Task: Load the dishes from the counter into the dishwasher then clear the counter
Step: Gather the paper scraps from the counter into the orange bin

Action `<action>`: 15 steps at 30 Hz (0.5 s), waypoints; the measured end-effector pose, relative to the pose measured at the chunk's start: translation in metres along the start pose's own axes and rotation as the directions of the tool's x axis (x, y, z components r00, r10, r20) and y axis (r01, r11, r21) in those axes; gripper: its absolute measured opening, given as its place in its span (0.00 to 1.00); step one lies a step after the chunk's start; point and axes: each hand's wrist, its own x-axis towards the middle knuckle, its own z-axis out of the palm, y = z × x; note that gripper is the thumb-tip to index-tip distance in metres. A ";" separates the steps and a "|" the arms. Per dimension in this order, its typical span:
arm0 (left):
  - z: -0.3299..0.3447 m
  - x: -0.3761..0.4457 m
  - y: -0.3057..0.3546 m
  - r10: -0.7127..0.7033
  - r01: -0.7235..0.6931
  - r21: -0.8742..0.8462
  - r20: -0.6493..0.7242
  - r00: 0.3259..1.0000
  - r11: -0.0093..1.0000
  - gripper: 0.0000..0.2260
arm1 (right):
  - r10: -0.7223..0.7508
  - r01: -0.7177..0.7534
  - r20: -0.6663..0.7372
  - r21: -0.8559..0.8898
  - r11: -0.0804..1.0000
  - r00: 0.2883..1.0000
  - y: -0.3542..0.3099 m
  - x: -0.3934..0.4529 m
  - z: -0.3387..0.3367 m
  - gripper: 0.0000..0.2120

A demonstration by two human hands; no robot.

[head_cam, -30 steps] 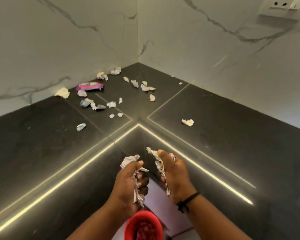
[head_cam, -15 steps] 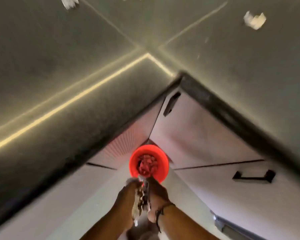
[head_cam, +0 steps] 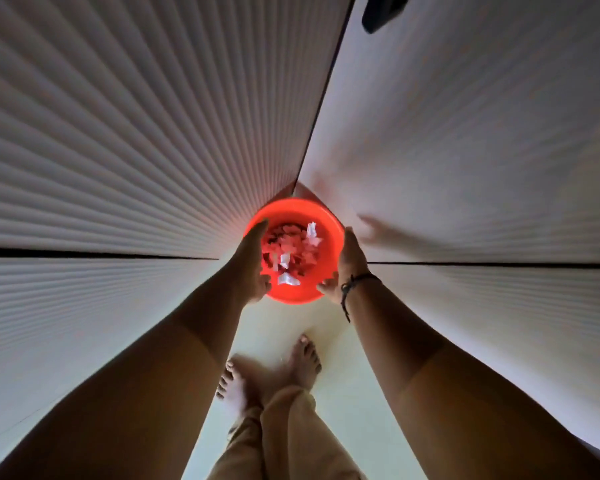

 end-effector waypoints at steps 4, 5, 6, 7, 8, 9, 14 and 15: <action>-0.001 -0.012 0.002 0.068 -0.069 -0.064 -0.026 0.997 0.996 0.29 | -0.040 0.044 -0.089 0.053 0.998 0.995 0.004 -0.011 -0.009 0.29; -0.001 -0.025 0.002 0.088 -0.088 -0.039 -0.015 0.996 0.995 0.26 | -0.050 0.054 -0.083 0.039 0.998 0.995 0.005 -0.020 -0.011 0.30; -0.002 -0.035 0.000 0.117 -0.117 -0.016 -0.011 0.993 0.993 0.22 | -0.066 0.067 -0.082 0.006 0.998 0.994 0.007 -0.028 -0.012 0.30; -0.003 -0.043 -0.004 0.144 -0.144 0.036 -0.005 0.990 0.989 0.17 | -0.093 0.090 -0.096 -0.036 0.995 0.991 0.011 -0.034 -0.013 0.29; -0.004 -0.056 -0.008 0.201 -0.199 0.112 -0.007 0.980 0.974 0.14 | -0.139 0.128 -0.111 -0.101 0.987 0.984 0.013 -0.044 -0.014 0.25; -0.004 -0.069 -0.012 0.262 -0.257 0.190 0.000 0.965 0.948 0.13 | -0.192 0.166 -0.128 -0.185 0.969 0.973 0.016 -0.053 -0.015 0.21; -0.002 -0.154 -0.035 0.433 -0.447 0.430 0.135 0.891 0.785 0.29 | -0.486 0.425 -0.003 -0.480 0.767 0.874 0.014 -0.135 -0.019 0.16; -0.002 -0.175 -0.038 0.450 -0.472 0.456 0.165 0.878 0.754 0.31 | -0.529 0.460 0.005 -0.502 0.732 0.848 0.010 -0.160 -0.020 0.13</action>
